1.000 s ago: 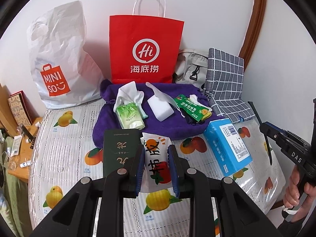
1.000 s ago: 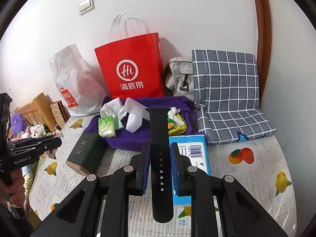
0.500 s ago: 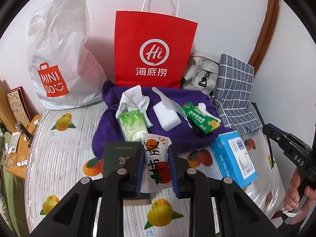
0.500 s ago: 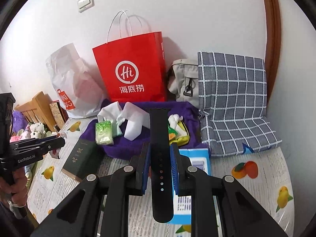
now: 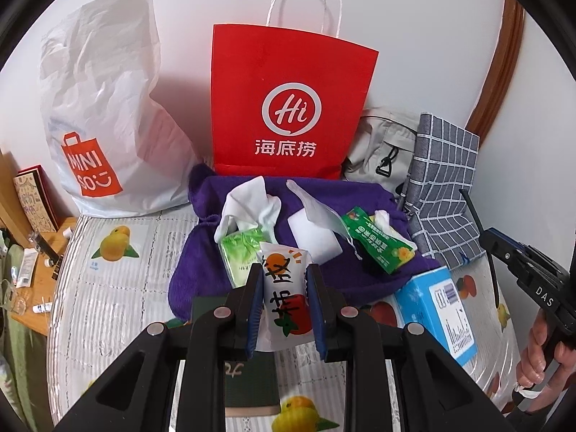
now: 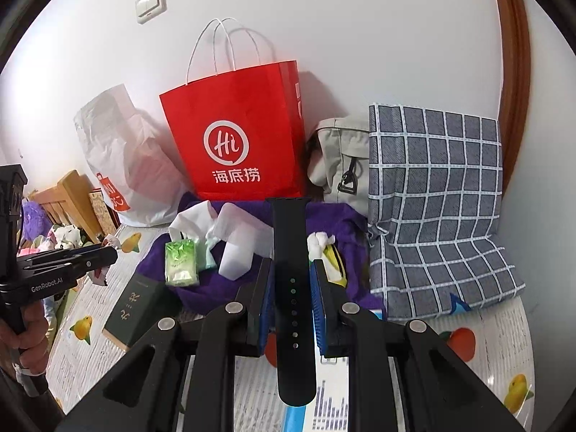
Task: Organize soft objects
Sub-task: 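Carry the strap with the right tool while the left tool carries the white packet to the towel, then lower and open the right tool to release the strap while the left tool releases the white packet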
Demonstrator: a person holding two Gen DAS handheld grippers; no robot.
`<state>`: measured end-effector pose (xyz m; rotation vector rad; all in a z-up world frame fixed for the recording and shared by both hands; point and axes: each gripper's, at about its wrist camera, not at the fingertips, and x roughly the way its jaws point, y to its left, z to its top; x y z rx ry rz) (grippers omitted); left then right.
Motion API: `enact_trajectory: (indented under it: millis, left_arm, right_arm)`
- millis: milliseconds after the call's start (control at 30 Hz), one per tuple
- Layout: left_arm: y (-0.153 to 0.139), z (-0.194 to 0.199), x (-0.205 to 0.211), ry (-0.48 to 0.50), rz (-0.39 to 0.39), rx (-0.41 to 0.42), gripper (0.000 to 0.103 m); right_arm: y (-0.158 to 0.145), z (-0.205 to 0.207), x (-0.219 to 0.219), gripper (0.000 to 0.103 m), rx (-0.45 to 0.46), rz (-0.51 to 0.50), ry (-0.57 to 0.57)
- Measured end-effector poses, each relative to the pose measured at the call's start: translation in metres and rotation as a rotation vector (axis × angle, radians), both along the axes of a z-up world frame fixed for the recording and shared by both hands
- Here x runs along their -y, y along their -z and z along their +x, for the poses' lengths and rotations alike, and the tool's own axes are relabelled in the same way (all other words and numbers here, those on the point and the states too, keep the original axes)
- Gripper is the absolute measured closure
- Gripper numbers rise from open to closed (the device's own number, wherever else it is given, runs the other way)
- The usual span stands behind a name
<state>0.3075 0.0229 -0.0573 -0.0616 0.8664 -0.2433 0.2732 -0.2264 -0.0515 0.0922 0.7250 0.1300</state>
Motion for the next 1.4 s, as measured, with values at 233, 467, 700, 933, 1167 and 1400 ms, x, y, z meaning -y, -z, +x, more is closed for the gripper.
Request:
enact_trajectory:
  millis: [233, 467, 700, 933, 1167, 1400]
  left_arm:
    - [-0.003, 0.019, 0.003, -0.023, 0.002, 0.007, 0.08]
    - [-0.004, 0.038, 0.012, -0.023, 0.005, 0.013, 0.08]
    - [-0.005, 0.054, 0.019, -0.031, 0.008, 0.021, 0.08]
    - [0.005, 0.07, 0.023, -0.042, 0.008, 0.008, 0.08]
    - [0.022, 0.082, 0.024, -0.042, 0.026, -0.011, 0.08]
    - [0.037, 0.093, 0.021, -0.05, 0.023, -0.035, 0.08]
  right_arm:
    - [0.002, 0.023, 0.0, 0.083, 0.003, 0.006, -0.019]
    - [-0.001, 0.046, 0.001, 0.083, 0.011, 0.03, -0.037]
    - [0.0, 0.071, -0.002, 0.083, 0.012, 0.032, -0.058]
    - [0.006, 0.092, -0.007, 0.083, 0.016, 0.042, -0.078]
    - [0.026, 0.109, -0.009, 0.083, -0.023, 0.055, -0.087]
    - [0.037, 0.117, -0.011, 0.083, -0.043, 0.027, -0.101]
